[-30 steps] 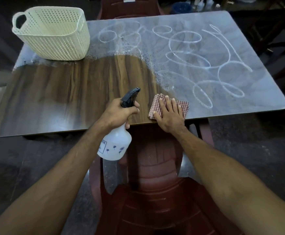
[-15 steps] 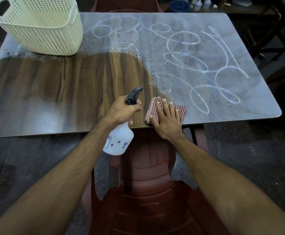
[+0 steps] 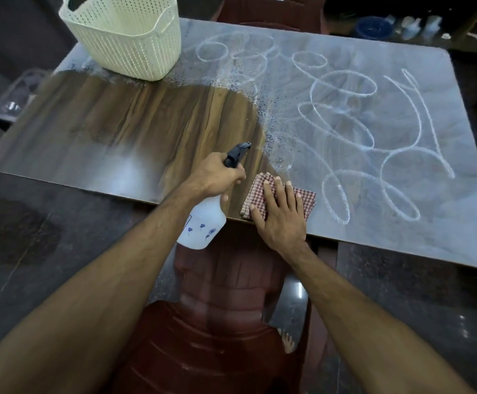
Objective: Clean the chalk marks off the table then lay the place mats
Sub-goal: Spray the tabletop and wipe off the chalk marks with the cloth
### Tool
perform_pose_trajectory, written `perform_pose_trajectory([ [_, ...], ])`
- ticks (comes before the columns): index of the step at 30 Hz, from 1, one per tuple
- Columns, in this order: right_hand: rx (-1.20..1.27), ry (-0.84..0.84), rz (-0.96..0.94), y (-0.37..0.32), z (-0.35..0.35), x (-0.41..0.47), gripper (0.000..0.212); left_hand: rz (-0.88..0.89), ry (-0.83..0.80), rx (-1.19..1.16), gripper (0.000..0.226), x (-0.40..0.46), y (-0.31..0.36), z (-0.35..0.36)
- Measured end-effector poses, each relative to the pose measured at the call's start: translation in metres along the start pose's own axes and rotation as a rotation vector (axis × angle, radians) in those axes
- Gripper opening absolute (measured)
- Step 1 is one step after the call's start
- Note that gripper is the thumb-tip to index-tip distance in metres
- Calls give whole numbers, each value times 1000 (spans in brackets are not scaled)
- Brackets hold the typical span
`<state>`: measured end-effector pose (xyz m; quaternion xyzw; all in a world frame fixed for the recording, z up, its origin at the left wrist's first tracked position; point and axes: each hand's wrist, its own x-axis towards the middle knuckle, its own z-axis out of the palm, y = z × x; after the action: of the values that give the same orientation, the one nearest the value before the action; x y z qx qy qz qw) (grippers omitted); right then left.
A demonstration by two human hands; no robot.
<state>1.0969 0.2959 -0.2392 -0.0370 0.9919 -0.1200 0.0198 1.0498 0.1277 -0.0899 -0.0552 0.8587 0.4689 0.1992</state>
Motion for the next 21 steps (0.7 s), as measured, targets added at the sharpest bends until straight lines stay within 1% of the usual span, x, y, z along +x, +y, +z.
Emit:
perform_pose_trajectory([
  [3, 23, 1, -27, 26, -8, 1, 78, -73, 63, -26, 10, 14, 15, 18],
  [6, 38, -2, -41, 44, -13, 2, 77, -132, 106, -29, 12, 21, 27, 28],
  [8, 33, 12, -61, 49, -14, 4, 75, -142, 87, -24, 16, 21, 33, 31],
  [12, 27, 0, -68, 50, -14, 6, 74, -105, -55, 3, 21, 19, 45, 44],
  [14, 27, -3, -71, 50, -14, 6, 74, -108, -84, 17, 22, 20, 52, 54],
  [16, 38, -9, -83, 51, -16, 6, 75, -120, -86, 16, 18, 23, 59, 61],
  [19, 37, -8, -91, 51, -17, 5, 74, -124, -45, 13, 22, 29, 70, 66],
  [21, 36, 4, -92, 51, -17, 5, 73, -110, -12, -4, 18, 31, 72, 67],
])
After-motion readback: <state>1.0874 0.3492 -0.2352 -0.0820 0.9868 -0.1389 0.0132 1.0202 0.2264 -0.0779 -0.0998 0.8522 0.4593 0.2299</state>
